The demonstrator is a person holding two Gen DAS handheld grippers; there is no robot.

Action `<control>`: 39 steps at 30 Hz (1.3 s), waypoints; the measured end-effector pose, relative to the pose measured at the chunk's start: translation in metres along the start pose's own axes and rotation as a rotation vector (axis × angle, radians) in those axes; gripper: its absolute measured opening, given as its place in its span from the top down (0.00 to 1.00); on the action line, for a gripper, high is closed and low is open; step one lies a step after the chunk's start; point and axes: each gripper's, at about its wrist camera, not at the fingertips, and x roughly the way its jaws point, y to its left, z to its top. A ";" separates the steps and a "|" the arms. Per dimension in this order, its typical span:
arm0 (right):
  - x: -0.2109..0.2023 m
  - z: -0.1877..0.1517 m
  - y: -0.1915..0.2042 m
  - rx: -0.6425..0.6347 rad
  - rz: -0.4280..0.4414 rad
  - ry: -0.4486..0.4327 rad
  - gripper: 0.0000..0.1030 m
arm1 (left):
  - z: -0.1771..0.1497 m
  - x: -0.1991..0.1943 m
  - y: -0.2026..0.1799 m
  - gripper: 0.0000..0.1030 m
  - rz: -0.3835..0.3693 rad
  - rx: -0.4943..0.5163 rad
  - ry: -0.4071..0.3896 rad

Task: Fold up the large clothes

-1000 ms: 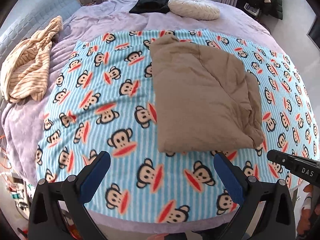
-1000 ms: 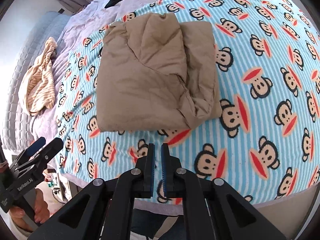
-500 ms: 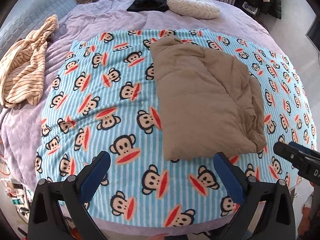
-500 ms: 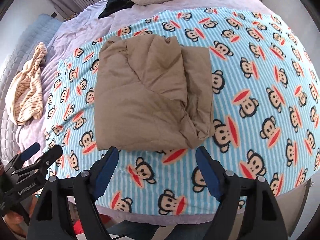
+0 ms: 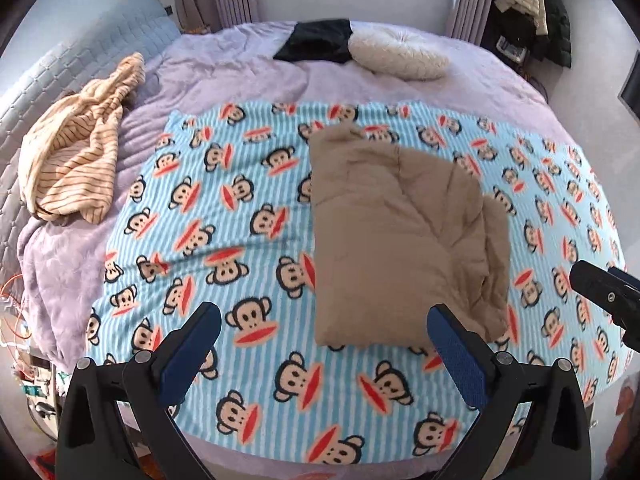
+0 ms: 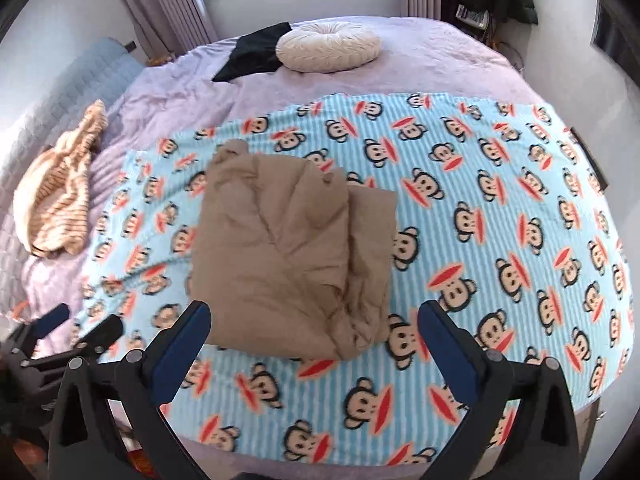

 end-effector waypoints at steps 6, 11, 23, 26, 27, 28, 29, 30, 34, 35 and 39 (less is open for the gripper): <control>-0.023 0.007 0.003 -0.018 0.004 -0.041 0.00 | 0.011 -0.026 -0.004 0.00 -0.014 -0.009 -0.056; -0.029 0.007 0.007 -0.038 -0.009 -0.052 0.00 | 0.014 -0.039 -0.009 0.00 -0.016 0.000 -0.078; -0.036 0.008 0.004 -0.010 -0.009 -0.064 0.00 | 0.014 -0.051 -0.010 0.00 -0.008 -0.003 -0.094; -0.036 0.008 0.004 -0.015 -0.010 -0.064 0.00 | 0.013 -0.051 -0.009 0.00 -0.008 -0.005 -0.094; -0.036 0.008 0.004 -0.015 -0.010 -0.064 0.00 | 0.013 -0.051 -0.009 0.00 -0.008 -0.005 -0.093; -0.036 0.008 0.004 -0.014 -0.010 -0.065 0.00 | 0.014 -0.051 -0.009 0.00 -0.008 -0.004 -0.093; -0.036 0.008 0.004 -0.012 -0.010 -0.065 0.00 | 0.014 -0.051 -0.009 0.00 -0.008 -0.003 -0.093; -0.036 0.008 0.004 -0.013 -0.011 -0.065 0.00 | 0.014 -0.051 -0.009 0.00 -0.008 -0.002 -0.093; -0.036 0.008 0.004 -0.011 -0.010 -0.064 0.00 | 0.013 -0.051 -0.009 0.00 -0.007 -0.005 -0.094; -0.036 0.008 0.004 -0.012 -0.010 -0.064 0.00 | 0.013 -0.051 -0.009 0.00 -0.007 -0.005 -0.094; -0.036 0.008 0.005 -0.012 -0.010 -0.064 0.00 | 0.013 -0.051 -0.009 0.00 -0.005 -0.005 -0.094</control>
